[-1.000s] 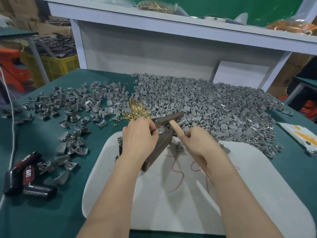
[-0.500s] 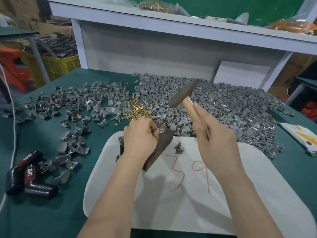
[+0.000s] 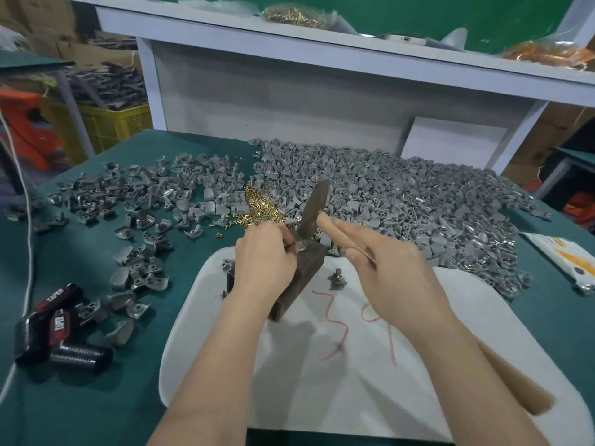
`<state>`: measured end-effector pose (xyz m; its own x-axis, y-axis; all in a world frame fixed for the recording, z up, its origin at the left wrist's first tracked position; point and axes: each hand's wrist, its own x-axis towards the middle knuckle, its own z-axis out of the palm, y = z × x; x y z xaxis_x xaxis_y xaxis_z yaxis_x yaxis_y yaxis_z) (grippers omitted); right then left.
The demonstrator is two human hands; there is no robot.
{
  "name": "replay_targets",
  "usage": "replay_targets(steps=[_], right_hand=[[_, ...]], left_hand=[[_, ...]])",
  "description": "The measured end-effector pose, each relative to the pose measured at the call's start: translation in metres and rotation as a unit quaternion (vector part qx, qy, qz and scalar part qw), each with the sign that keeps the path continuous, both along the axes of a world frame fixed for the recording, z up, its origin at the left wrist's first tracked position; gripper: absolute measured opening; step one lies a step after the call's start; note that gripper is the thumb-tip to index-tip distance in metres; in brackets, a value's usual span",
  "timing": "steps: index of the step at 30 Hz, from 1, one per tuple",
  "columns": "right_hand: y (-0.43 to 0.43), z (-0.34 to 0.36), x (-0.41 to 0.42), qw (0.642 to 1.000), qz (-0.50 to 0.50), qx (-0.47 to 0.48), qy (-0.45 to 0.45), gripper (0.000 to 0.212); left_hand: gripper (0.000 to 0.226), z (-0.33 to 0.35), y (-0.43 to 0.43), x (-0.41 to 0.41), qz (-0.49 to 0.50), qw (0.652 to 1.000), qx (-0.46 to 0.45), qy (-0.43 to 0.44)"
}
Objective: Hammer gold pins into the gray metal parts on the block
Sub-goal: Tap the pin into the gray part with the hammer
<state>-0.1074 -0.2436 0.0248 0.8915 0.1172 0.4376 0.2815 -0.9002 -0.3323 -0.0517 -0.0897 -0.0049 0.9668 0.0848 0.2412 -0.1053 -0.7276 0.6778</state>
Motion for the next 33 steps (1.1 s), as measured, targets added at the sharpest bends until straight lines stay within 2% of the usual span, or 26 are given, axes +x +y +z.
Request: replay_targets(steps=[3,4,8,9,11,14,15,18,19,21,24,26,29,31,33], right_hand=[[-0.004,0.001,-0.001,0.99,-0.008,0.088,-0.106,0.065],[-0.005,-0.001,-0.002,0.989,-0.007,0.091,-0.115,0.067],[0.0,-0.006,-0.005,1.0,0.02,-0.007,0.01,0.064],[0.001,-0.003,-0.001,1.0,0.018,-0.017,0.017,0.06],[0.002,0.001,0.004,1.0,0.002,0.014,-0.018,0.052],[-0.002,-0.001,0.004,0.99,0.004,0.095,-0.102,0.058],[-0.003,-0.002,0.003,0.992,0.004,0.087,-0.095,0.06],[-0.004,-0.009,0.001,0.999,-0.012,0.004,0.037,0.047],[-0.005,-0.009,0.003,0.998,-0.019,-0.002,0.055,0.045],[-0.004,-0.006,0.003,0.999,-0.019,0.031,0.006,0.045],[-0.002,-0.005,0.001,0.986,-0.016,0.136,-0.093,0.049],[0.0,-0.007,-0.003,0.991,-0.005,0.122,-0.056,0.048],[0.0,-0.01,-0.002,0.995,-0.007,0.031,0.099,0.043],[-0.001,-0.007,0.001,0.994,-0.004,0.04,0.099,0.04],[-0.005,-0.004,0.002,0.993,-0.002,0.106,0.06,0.038]], left_hand=[[0.01,-0.002,0.0,0.001,-0.007,1.0,0.003,-0.018],[0.01,-0.002,0.0,0.001,-0.008,1.0,0.001,-0.02],[0.008,-0.002,0.0,0.001,-0.002,1.0,0.003,-0.009],[0.009,-0.001,0.001,0.002,0.0,1.0,0.005,-0.005],[0.013,-0.001,0.0,0.001,-0.002,1.0,0.007,-0.003],[0.01,-0.002,0.0,0.001,0.002,1.0,0.002,-0.021],[0.009,-0.002,0.0,0.001,0.002,1.0,0.003,-0.022],[0.01,-0.001,0.0,0.001,0.004,1.0,0.014,-0.008],[0.01,0.0,0.001,0.002,0.004,1.0,0.012,-0.007],[0.009,-0.001,0.001,0.001,0.002,1.0,0.012,-0.008],[0.011,-0.002,0.001,0.001,0.003,1.0,0.013,-0.021],[0.011,-0.001,0.001,0.001,0.005,1.0,0.011,-0.017],[0.01,-0.001,0.003,0.002,0.003,0.999,0.033,0.0],[0.008,-0.001,0.003,0.002,0.005,1.0,0.03,0.003],[0.008,-0.001,0.003,0.002,0.007,1.0,0.015,0.004]])
